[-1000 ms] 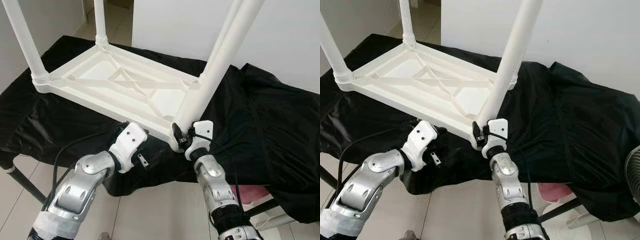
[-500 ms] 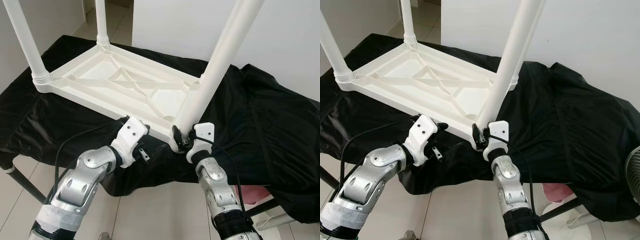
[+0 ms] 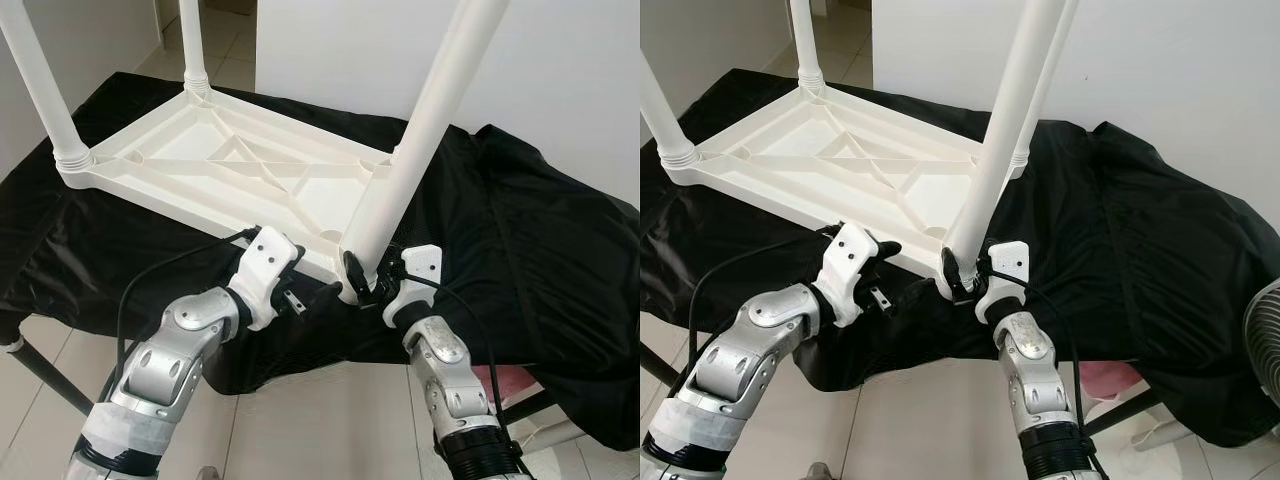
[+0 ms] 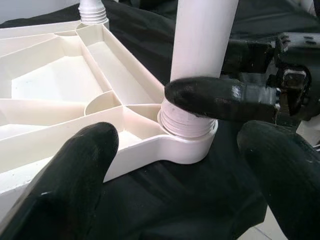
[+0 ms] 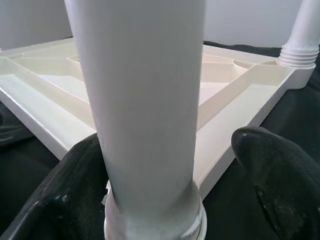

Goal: Building children table

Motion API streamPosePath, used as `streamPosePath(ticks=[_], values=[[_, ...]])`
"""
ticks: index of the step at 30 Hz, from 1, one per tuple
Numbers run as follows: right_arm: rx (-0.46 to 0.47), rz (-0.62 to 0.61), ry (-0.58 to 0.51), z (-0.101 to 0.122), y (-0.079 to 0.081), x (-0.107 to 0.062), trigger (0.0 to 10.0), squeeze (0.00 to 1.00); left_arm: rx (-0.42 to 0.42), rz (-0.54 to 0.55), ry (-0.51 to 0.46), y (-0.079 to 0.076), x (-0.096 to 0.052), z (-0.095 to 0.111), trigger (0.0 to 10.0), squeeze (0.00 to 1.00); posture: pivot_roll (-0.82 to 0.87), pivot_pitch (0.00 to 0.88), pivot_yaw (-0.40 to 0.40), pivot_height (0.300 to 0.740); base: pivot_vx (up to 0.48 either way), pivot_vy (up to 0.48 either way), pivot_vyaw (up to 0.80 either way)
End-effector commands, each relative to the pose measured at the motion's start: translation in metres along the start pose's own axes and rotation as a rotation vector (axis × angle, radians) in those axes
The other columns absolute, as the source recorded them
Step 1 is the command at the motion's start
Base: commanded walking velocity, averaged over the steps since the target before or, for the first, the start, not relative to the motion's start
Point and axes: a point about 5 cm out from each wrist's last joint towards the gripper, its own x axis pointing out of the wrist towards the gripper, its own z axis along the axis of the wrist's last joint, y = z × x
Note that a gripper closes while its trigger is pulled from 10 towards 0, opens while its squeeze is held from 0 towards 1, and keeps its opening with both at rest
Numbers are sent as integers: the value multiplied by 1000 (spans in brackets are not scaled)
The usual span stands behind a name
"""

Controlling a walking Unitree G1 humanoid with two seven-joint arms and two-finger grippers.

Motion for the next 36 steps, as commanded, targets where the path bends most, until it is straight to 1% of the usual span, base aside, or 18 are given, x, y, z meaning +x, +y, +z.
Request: streamPosePath(ticks=[1,3,6,7,8,10,11,12,15,17,18,21,22,23,25,27,28,36], values=[[1,-31,2,0,-10,-5,10000,1000,-8,-82,-3,-7,4,1,10000,0,1,40,-64,740,0,0,0],[0,-34,1,2,-14,-6,10000,1000,-9,-86,-11,-6,4,3,10000,0,-7,41,-53,740,0,0,0],[9,8,27,0,-18,-7,10000,1000,-6,-97,-23,-4,5,4,10000,0,-22,37,-41,740,0,0,0],[18,66,12,5,-20,-8,10000,16,12,-126,-36,-4,4,6,10000,0,-33,38,-28,740,0,0,0],[19,78,4,6,-21,-8,10000,16,18,-134,-38,-5,3,7,10000,0,-33,38,-28,740,0,0,0],[-20,144,-3,9,-22,-7,10000,0,34,-147,-43,-5,2,9,10000,0,-45,39,-18,740,0,0,0],[-20,144,-3,9,-22,-7,10000,0,34,-147,-43,-5,2,9,10000,0,-45,39,-18,740,0,0,0],[-42,176,-5,11,-23,-7,10000,0,27,-160,-47,-6,1,10,10000,0,-51,38,-16,740,0,0,0],[-56,197,-5,12,-24,-6,10000,0,20,-169,-50,-6,0,10,10000,0,-51,38,-16,740,0,0,0],[-63,247,-9,16,-27,-3,10000,0,31,-163,-50,-4,0,10,10000,0,-60,43,-26,740,0,0,0],[-63,247,-9,16,-27,-3,10000,0,31,-163,-50,-4,0,10,10000,0,-60,43,-26,740,0,0,0],[-95,364,17,18,-29,4,10000,0,93,-125,-44,-2,1,10,10000,0,-45,30,-40,740,0,0,0],[-95,364,17,18,-29,4,10000,0,93,-125,-44,-2,1,10,10000,0,-45,30,-40,740,0,0,0],[-101,392,30,17,-29,9,10000,0,82,-119,-71,-3,1,12,10000,0,-41,34,-47,740,0,0,0],[-99,399,33,17,-29,10,10000,0,71,-124,-72,-3,1,11,10000,0,-40,32,-47,740,0,0,0],[-117,408,41,16,-29,13,10000,0,73,-120,-62,-3,1,9,10000,0,-30,28,-51,740,0,0,0],[-134,433,53,15,-30,19,10000,0,87,-115,-53,-5,2,8,10000,0,-20,24,-51,740,0,0,0],[-135,478,68,14,-29,27,10000,0,85,-121,-41,-4,1,6,10000,0,-5,26,-55,740,0,0,0]])
